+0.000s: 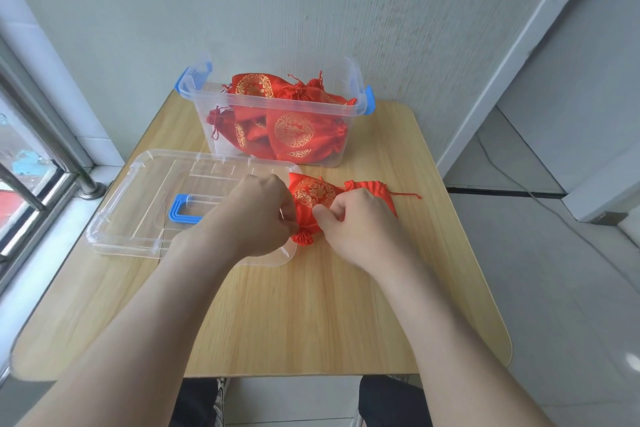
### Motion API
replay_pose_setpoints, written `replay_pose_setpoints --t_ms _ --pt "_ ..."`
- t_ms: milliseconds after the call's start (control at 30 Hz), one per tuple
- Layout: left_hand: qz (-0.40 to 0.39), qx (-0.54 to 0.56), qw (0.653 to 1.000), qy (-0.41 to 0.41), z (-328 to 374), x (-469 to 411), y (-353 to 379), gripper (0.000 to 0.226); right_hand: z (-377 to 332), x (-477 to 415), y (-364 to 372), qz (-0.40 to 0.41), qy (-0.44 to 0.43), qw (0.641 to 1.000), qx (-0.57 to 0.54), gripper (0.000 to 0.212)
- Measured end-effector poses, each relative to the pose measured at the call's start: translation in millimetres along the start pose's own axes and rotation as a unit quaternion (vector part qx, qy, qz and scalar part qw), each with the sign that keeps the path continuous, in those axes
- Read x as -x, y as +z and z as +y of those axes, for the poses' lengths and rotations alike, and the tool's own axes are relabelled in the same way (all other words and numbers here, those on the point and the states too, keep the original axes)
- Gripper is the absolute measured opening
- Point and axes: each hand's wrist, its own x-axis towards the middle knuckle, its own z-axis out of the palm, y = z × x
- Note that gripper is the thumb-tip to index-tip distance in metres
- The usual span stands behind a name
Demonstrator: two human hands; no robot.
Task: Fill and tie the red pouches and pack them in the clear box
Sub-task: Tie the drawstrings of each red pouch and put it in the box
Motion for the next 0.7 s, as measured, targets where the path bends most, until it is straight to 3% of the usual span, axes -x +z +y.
replay_pose_setpoints --t_ms 100,233,367,467,600,700 --pt "0.001 0.020 1.000 -0.001 -5.4 -2.0 0.8 0.009 1.0 -2.3 -0.3 0.021 0.009 1.000 0.003 0.048" --pt "0.004 0.011 1.000 -0.020 -6.2 -1.3 1.4 0.016 2.6 -6.9 -1.5 0.033 0.002 0.998 0.046 0.039" --pt "0.042 -0.007 0.999 -0.024 0.8 -1.0 4.5 0.006 0.9 -9.9 -1.0 0.035 -0.022 0.998 0.040 0.005" --pt "0.040 -0.026 0.999 -0.002 -0.4 -0.7 5.1 0.015 3.5 -10.6 2.8 0.033 -0.052 0.998 0.014 0.025" --pt "0.049 -0.061 0.997 -0.018 -4.4 -0.1 5.6 0.028 5.5 -9.7 3.4 0.027 -0.073 0.997 0.021 0.025" --pt "0.056 0.059 0.997 -0.001 0.3 -0.6 -1.2 0.025 6.2 -9.4 4.2 0.018 -0.086 0.996 0.018 0.028"
